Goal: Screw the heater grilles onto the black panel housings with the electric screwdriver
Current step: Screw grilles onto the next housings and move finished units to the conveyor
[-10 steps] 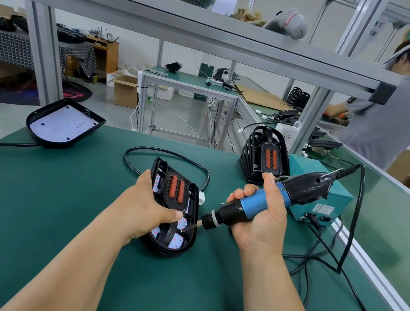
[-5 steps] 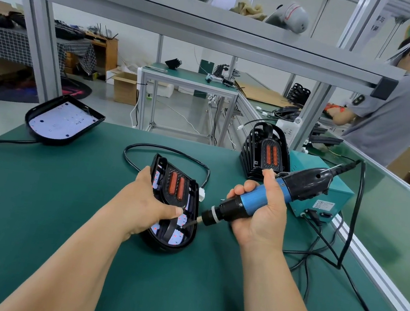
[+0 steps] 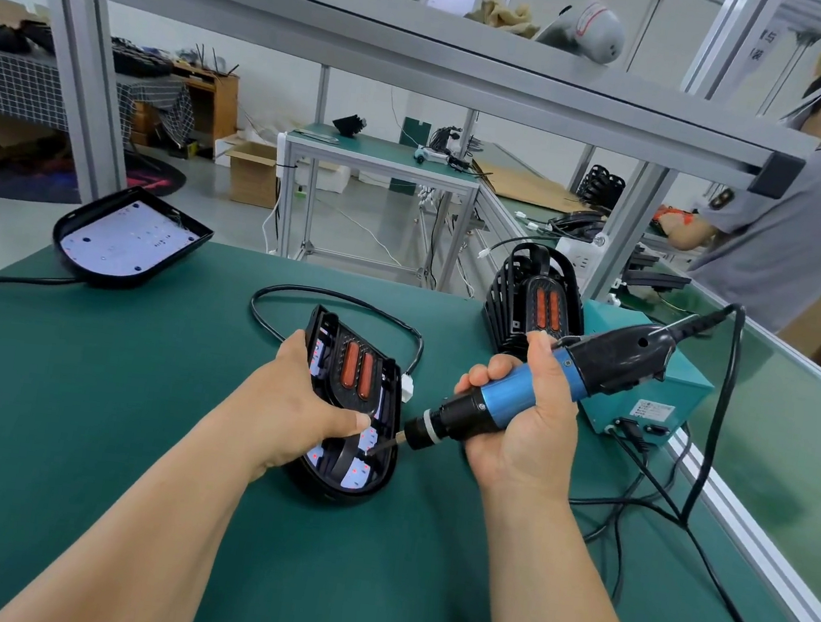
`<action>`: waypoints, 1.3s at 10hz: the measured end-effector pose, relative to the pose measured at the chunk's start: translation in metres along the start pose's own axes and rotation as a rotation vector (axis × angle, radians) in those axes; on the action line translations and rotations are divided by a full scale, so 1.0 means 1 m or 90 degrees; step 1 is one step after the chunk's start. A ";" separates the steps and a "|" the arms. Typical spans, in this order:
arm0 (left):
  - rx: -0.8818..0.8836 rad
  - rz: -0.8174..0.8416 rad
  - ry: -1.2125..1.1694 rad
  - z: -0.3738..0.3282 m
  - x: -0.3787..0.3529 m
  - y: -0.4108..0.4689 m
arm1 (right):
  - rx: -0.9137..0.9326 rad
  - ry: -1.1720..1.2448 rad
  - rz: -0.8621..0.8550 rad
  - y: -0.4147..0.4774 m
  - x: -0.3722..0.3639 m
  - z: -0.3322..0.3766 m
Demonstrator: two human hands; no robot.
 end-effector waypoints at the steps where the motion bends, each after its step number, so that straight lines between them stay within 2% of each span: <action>1: 0.000 -0.002 0.004 0.000 0.000 0.000 | 0.009 -0.009 0.002 -0.001 -0.003 0.001; 13: -0.011 -0.009 0.025 0.000 0.001 0.000 | 0.003 -0.004 0.008 0.001 0.000 0.000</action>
Point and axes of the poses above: each hand's wrist, its own y-axis towards the middle knuckle, its own x-axis out of the back of the hand, z = x × y, the point moved 7 cm from there along y, towards the middle knuckle, and after that the axes turned 10 degrees about -z, right-handed, at the moved point
